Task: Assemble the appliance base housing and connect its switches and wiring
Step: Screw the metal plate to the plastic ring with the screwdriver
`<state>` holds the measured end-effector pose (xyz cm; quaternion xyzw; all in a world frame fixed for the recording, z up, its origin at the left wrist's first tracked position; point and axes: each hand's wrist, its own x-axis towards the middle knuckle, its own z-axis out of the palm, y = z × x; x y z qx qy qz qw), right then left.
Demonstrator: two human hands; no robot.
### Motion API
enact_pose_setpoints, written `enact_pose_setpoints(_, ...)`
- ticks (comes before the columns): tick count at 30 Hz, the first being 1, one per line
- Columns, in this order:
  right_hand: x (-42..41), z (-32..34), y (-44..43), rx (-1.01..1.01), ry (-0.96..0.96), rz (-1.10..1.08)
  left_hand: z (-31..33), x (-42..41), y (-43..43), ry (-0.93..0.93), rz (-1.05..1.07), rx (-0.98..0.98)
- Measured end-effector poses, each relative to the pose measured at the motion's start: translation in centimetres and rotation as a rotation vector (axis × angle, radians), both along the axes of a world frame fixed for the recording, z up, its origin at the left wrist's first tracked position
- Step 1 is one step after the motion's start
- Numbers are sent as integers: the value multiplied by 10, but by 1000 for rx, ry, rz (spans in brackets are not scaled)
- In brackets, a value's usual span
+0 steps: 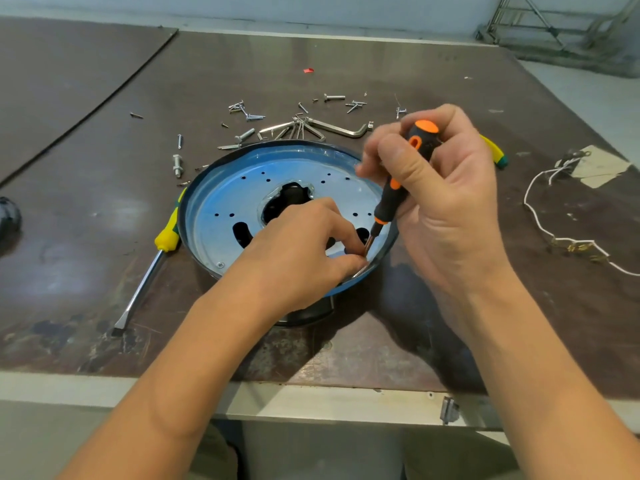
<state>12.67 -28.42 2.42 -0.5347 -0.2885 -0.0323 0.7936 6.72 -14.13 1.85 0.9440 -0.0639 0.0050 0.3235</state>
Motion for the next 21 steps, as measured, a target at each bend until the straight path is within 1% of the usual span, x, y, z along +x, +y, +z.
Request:
enact_pose_setpoints(3, -1, 2, 1, 40, 84, 107, 0, 0, 0, 6, 5, 2)
enact_pose_setpoints(5, 0, 3, -2, 66, 133, 139, 1, 0, 0, 13, 4, 7)
enact_pose_setpoints(7, -2, 3, -2, 24, 98, 140, 1, 0, 0, 17, 4, 3)
enact_pose_setpoints(9, -4, 3, 0, -32, 39, 93, 1, 0, -1, 15, 8, -1)
enact_pose_setpoints(12, -5, 2, 2, -43, -3, 21, 1, 0, 0, 16, 7, 13)
enact_pose_setpoints(14, -7, 3, 4, -61, 5, 45, 2, 0, 0, 20, 3, 22)
enact_pose_setpoints(18, -6, 2, 3, -6, 84, 113, 3, 0, 0, 25, 6, 44)
enact_pose_setpoints(21, -10, 3, 3, -41, 39, 117, 3, 1, -1, 12, 22, 47)
